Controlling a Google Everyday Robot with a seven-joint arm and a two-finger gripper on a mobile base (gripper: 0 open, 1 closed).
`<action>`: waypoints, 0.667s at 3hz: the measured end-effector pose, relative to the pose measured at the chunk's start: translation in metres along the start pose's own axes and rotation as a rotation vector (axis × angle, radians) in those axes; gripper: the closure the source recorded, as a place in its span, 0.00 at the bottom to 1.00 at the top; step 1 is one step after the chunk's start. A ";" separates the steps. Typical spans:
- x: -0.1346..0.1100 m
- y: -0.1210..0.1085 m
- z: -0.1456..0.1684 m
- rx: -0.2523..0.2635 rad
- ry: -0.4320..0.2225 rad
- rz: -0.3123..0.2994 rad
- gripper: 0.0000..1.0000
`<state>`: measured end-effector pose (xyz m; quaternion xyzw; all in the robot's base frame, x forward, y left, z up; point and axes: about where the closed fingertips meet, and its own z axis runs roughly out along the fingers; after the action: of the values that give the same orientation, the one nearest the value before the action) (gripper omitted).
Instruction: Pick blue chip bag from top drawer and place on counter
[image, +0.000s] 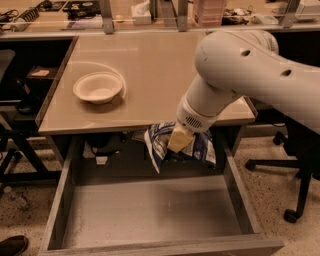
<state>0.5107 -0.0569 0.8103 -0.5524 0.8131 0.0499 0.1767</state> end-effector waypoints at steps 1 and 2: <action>-0.004 -0.031 -0.026 0.058 0.010 0.008 1.00; -0.008 -0.065 -0.054 0.120 0.005 0.025 1.00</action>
Offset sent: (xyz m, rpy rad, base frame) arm 0.0851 -0.0542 0.1027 -0.0442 -0.1629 -0.1123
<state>0.5607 -0.0896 0.8713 -0.5308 0.8219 0.0022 0.2068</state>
